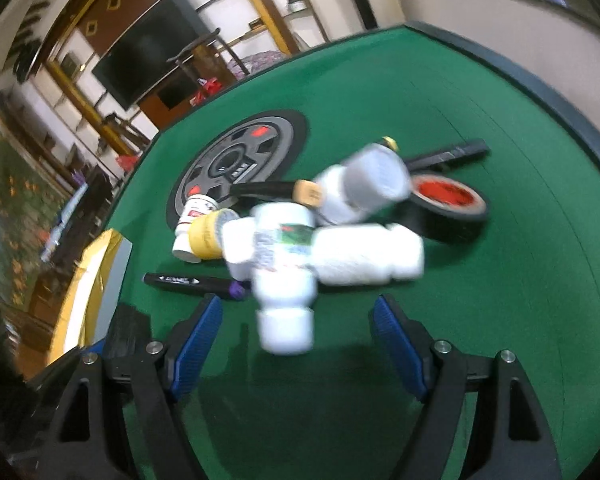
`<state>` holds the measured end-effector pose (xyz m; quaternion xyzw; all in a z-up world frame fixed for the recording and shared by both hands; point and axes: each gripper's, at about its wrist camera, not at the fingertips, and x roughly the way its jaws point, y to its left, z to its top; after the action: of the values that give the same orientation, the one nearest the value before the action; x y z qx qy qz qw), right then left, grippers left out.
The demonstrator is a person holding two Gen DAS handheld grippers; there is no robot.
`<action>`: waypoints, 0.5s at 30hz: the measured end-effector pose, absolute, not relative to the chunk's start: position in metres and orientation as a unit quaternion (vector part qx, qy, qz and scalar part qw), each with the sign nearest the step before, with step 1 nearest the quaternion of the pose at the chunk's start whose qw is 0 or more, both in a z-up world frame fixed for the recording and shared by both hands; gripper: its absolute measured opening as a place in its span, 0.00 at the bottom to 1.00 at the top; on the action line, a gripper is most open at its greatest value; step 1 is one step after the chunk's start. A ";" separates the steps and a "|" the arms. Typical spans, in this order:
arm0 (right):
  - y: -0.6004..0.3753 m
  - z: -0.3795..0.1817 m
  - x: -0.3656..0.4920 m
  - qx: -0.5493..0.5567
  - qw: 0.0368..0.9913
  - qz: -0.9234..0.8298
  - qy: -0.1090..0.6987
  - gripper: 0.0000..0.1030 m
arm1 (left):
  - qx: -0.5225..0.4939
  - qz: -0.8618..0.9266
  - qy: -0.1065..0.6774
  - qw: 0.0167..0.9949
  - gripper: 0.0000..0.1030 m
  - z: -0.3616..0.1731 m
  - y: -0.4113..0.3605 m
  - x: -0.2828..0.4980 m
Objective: Organize rigid objects
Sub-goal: 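Grasp the black fan housing with the left gripper while the right gripper grasps the white bottle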
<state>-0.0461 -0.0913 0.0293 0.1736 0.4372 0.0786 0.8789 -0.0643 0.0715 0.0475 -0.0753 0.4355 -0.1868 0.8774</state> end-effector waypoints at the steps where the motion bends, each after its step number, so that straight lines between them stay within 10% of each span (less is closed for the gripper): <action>1: -0.085 0.032 -0.043 0.160 0.883 0.072 0.436 0.75 | -0.081 -0.189 0.434 0.877 0.72 0.049 0.075 -0.067; 5: -0.061 0.037 -0.030 0.103 0.898 0.043 0.426 0.72 | -0.094 -0.190 0.420 0.882 0.72 0.060 0.092 -0.079; 11: -0.052 0.025 -0.022 0.056 0.898 0.013 0.437 0.31 | -0.120 -0.192 0.406 0.886 0.72 0.073 0.117 -0.093; 15: -0.067 0.027 -0.029 0.104 0.886 0.036 0.450 0.32 | -0.133 -0.187 0.395 0.889 0.72 0.083 0.147 -0.103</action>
<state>-0.0292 -0.0673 0.0270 0.1039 0.4496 0.0357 0.8865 -0.1029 0.1470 0.0827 -0.1334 0.3952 -0.1868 0.8894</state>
